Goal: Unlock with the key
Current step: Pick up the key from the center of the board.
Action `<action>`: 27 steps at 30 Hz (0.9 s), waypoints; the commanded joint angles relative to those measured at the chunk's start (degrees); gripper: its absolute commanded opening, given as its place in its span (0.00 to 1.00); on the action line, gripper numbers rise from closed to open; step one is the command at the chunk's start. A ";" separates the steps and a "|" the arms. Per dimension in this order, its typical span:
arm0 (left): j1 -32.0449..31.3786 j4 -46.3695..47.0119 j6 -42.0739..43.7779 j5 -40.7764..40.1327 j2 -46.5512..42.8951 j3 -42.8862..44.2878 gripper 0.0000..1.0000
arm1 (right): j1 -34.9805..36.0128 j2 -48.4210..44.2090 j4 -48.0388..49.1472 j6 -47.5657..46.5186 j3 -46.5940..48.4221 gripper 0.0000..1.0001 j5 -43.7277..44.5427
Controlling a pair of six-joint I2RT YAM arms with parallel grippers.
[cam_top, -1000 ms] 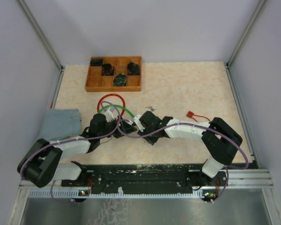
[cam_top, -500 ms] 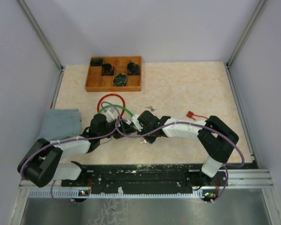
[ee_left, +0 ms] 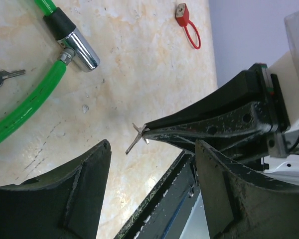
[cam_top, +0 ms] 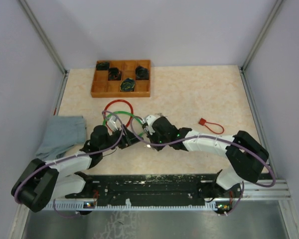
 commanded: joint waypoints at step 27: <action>-0.22 42.54 -9.98 -1.77 12.74 -6.24 0.44 | 0.89 -11.33 23.88 29.12 -8.20 0.00 7.33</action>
